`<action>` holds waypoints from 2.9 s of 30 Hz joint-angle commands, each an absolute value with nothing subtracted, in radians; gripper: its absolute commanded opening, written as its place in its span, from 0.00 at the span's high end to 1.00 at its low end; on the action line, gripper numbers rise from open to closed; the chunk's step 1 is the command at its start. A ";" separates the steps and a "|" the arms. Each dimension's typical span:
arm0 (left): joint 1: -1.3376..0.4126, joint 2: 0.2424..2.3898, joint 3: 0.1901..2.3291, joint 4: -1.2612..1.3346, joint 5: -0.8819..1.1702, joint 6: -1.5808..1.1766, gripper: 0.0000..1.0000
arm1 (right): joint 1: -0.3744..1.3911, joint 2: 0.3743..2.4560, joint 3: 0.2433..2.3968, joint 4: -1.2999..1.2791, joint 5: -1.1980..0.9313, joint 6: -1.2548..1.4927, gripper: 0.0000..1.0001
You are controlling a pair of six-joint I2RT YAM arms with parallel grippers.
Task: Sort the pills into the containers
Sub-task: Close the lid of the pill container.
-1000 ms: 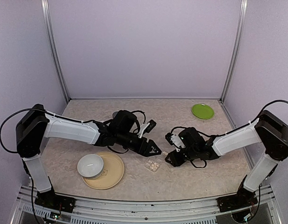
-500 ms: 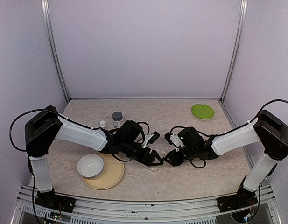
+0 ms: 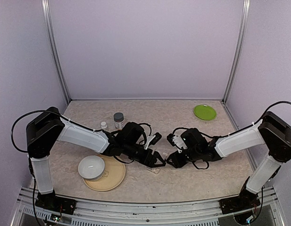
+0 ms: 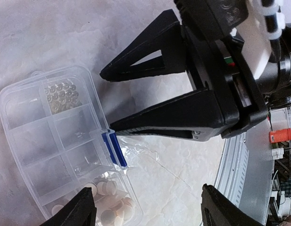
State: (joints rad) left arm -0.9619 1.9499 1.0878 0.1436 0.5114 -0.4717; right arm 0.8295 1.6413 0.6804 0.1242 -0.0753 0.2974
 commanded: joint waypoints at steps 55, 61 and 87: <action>-0.974 2.011 1.114 0.064 0.427 -0.508 0.23 | 0.924 1.738 0.684 0.087 0.046 0.159 0.53; -0.974 2.010 1.112 0.067 0.428 -0.511 0.23 | 0.963 1.772 0.696 0.125 0.112 0.125 0.56; -0.930 1.870 1.141 -0.020 0.321 -0.443 0.01 | 0.920 1.557 0.626 0.050 0.168 0.119 0.39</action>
State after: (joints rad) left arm -0.9386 1.9308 1.1213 0.0681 0.3920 -0.4675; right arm 0.9421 1.6268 0.6586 0.1078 0.1894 0.1284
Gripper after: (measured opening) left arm 0.979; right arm 0.586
